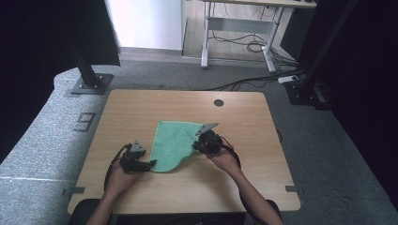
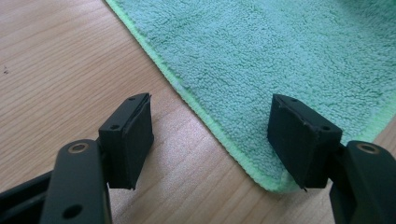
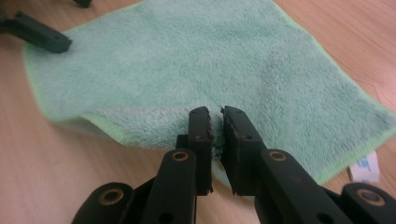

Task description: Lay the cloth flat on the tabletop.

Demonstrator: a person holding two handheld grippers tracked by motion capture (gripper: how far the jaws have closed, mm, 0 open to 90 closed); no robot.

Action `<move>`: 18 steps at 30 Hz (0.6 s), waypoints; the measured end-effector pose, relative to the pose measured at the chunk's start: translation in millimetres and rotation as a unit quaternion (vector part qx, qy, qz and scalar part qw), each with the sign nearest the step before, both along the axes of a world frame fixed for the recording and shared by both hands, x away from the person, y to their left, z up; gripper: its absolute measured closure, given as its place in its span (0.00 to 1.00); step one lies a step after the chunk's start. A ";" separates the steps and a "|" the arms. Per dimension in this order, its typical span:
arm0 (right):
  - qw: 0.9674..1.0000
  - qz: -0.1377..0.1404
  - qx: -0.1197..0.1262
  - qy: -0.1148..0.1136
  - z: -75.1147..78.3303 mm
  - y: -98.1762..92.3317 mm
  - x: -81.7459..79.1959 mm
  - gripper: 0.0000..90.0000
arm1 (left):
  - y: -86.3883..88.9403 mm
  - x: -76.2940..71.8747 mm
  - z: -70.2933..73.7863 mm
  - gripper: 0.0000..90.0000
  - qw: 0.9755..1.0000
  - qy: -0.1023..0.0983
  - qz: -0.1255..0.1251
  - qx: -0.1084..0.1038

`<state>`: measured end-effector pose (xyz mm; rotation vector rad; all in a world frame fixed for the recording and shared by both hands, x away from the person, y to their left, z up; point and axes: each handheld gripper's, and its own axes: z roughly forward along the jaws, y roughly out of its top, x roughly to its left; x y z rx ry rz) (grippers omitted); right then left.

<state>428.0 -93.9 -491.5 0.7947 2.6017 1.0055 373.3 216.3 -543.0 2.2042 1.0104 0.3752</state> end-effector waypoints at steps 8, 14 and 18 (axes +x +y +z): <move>1.000 -0.013 -0.004 0.012 -20.0 26.1 27.6 0.80 | -0.1 0.1 -0.1 0.35 1.000 0.000 0.000 0.000; 1.000 -0.023 -0.004 0.003 -20.9 30.0 34.9 0.67 | -0.1 0.0 -0.3 0.35 1.000 -0.001 -0.001 -0.001; 1.000 -0.025 0.013 -0.002 -0.5 20.2 29.3 0.67 | -0.8 0.0 -0.6 0.35 1.000 -0.002 0.001 -0.001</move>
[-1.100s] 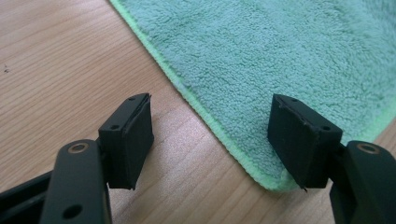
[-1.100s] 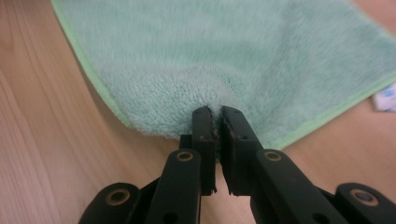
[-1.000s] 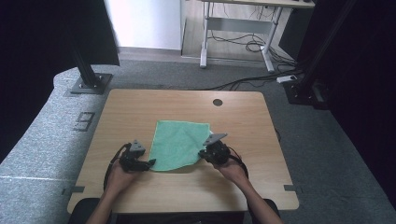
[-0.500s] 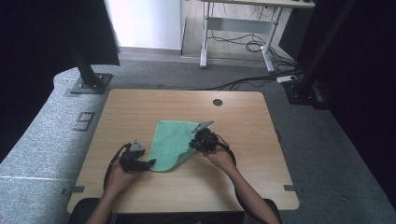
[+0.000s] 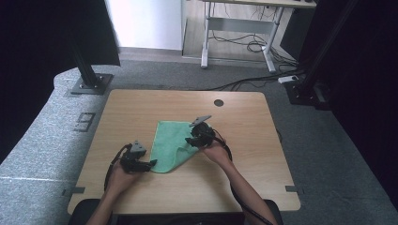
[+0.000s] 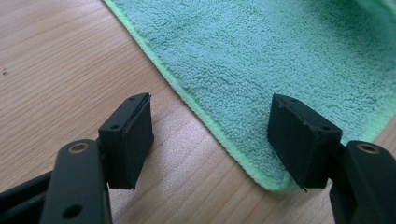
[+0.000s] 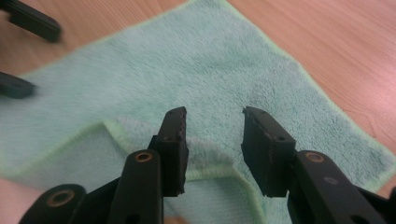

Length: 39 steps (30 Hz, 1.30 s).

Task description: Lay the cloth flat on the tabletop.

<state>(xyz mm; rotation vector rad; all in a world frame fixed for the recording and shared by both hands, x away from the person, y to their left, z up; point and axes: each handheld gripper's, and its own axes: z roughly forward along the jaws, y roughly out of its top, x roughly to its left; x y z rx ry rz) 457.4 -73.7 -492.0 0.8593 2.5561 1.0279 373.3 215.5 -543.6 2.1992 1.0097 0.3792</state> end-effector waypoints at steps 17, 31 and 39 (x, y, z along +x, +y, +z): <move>0.999 0.011 -0.007 0.033 -33.7 11.2 -0.8 0.66 | -0.3 0.0 -0.3 0.35 1.000 -0.001 0.000 -0.001; 0.999 0.025 -0.031 0.031 -14.7 -21.2 -31.0 0.59 | -0.3 -0.3 -0.5 0.35 1.000 -0.002 0.001 -0.002; 0.999 0.003 -0.035 0.034 -8.3 -64.5 -56.5 0.55 | -0.4 -0.5 -0.7 0.34 1.000 -0.003 0.002 -0.002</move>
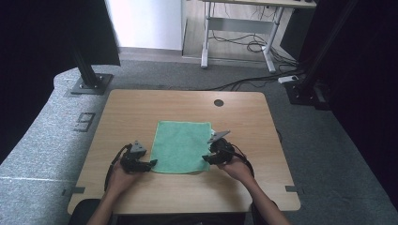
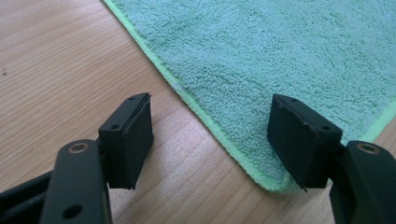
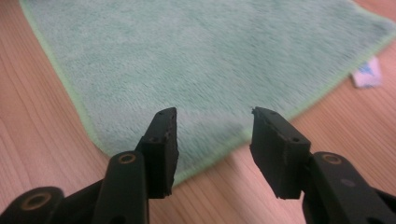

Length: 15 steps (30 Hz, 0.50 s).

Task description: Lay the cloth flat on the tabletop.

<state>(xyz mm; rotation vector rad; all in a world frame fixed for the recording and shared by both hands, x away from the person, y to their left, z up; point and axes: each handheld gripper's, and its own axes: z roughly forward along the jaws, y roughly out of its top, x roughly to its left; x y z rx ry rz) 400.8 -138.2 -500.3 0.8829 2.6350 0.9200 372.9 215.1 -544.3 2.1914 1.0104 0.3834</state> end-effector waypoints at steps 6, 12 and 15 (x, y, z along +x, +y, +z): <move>0.999 -0.034 0.030 -0.009 -7.6 -7.4 -0.6 0.43 | -0.3 -0.2 0.1 0.35 1.000 0.000 0.001 0.000; 0.998 -0.055 0.008 -0.005 -31.5 -7.5 -4.3 0.41 | -0.9 -0.5 0.6 0.34 1.000 0.002 0.002 0.002; 0.998 -0.058 0.004 -0.003 -35.8 -13.3 -8.6 0.41 | -1.2 -0.5 0.9 0.34 1.000 0.004 0.002 0.003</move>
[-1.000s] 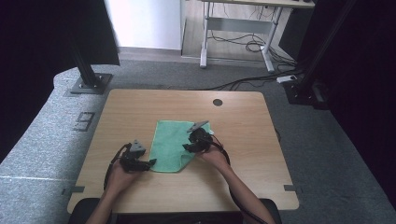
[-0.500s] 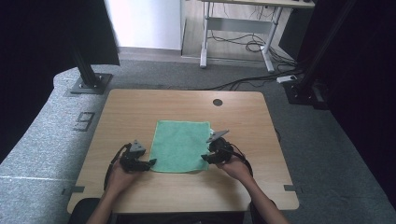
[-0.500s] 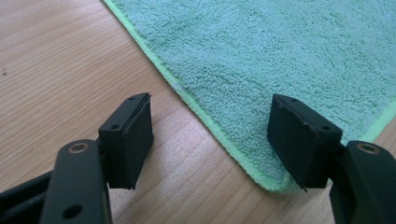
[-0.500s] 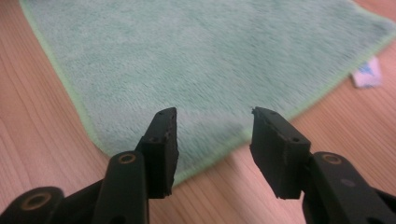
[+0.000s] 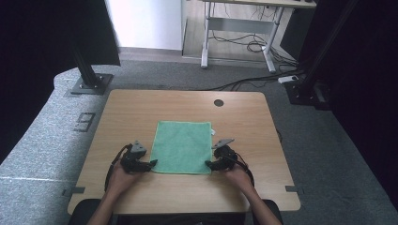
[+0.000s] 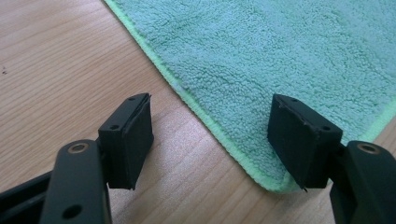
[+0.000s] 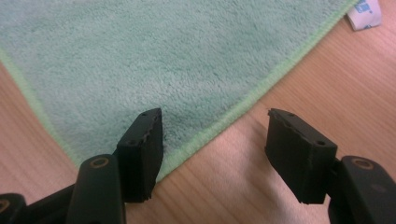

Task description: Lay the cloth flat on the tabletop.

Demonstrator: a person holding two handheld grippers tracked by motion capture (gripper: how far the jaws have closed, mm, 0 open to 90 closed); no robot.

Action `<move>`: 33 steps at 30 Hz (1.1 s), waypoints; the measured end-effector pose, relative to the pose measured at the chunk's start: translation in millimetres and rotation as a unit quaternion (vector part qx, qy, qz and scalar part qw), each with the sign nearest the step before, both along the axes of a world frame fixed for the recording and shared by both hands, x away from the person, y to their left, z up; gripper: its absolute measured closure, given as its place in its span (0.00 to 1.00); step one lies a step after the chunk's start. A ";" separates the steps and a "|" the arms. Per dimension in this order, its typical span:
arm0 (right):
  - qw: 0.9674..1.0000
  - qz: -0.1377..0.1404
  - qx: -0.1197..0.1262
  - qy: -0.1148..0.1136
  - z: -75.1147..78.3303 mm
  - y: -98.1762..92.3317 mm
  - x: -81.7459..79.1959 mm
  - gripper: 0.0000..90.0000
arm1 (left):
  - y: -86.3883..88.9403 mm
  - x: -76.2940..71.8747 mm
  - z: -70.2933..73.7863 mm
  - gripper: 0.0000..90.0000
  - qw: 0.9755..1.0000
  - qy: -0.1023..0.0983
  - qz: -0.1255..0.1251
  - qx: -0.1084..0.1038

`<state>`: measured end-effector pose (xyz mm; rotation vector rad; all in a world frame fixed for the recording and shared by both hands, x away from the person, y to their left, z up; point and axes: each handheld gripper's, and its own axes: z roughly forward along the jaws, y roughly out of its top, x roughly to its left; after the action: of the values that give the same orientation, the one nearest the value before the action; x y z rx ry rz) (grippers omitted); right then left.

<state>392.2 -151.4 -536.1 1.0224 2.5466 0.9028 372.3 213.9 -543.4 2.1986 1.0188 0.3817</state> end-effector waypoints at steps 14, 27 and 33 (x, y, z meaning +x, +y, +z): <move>0.999 -0.044 0.020 -0.010 -5.2 0.4 8.6 0.34 | -7.6 0.9 0.0 0.32 1.000 0.001 -0.007 0.001; 0.997 -0.072 0.031 -0.021 -8.8 -28.8 7.1 0.30 | -30.5 7.1 -1.9 0.30 1.000 -0.005 -0.018 -0.003; 0.997 -0.068 0.034 -0.026 -9.5 -29.8 6.2 0.30 | -30.0 5.8 -0.9 0.31 1.000 -0.007 -0.019 0.001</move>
<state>398.4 -181.3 -545.6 1.1598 2.3866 0.9696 378.1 183.9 -544.3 2.2110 0.9687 0.3801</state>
